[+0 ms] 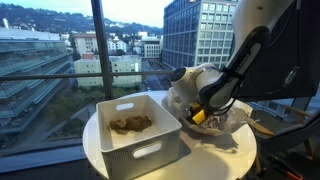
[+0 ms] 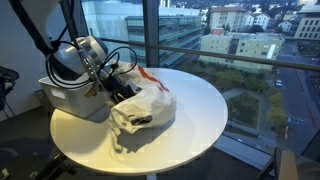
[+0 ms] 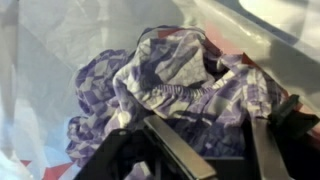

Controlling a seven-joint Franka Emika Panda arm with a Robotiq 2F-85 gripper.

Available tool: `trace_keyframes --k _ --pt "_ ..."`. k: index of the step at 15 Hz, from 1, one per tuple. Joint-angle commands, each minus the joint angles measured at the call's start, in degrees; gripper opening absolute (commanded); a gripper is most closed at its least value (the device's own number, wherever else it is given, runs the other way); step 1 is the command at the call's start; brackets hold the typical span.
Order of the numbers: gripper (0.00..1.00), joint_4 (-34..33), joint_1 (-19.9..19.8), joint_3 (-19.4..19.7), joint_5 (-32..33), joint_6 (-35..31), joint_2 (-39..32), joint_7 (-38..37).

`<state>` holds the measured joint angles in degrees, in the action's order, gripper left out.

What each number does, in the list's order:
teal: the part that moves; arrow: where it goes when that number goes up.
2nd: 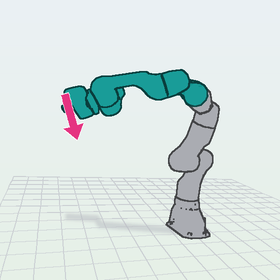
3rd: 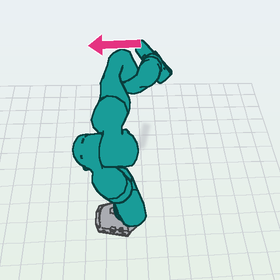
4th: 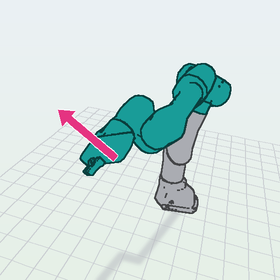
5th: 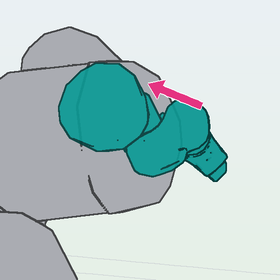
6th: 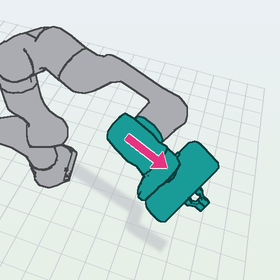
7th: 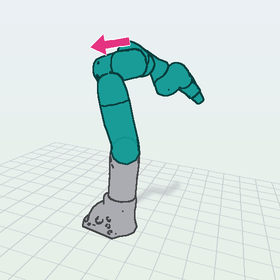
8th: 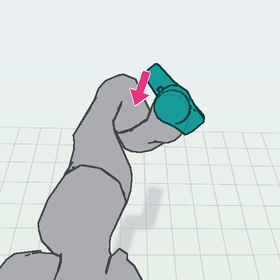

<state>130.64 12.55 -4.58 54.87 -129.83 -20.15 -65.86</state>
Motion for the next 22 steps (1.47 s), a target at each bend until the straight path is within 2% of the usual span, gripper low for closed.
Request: trace_keyframes --k 1,4,6,8,12,14,17,22 --pt "0.35 0.0 -0.6 -0.2 -0.4 -1.1 0.8 1.1" --pt "0.12 0.1 -0.8 -0.6 -2.2 -1.4 1.4 2.0" --pt "0.01 -0.1 -0.5 -0.8 -3.5 0.4 2.6 3.5" --pt "0.00 -0.4 -0.7 -1.5 -7.4 2.8 4.5 7.0" --pt "0.02 -3.4 0.3 -2.9 -17.4 12.4 9.9 14.6" --pt "0.02 -5.9 0.9 -3.6 -19.7 17.2 13.2 17.2" --pt "0.02 -11.2 1.7 -4.8 -17.6 24.5 17.3 19.2" --pt "0.02 -24.3 2.3 -7.9 -5.7 35.4 19.4 23.1"
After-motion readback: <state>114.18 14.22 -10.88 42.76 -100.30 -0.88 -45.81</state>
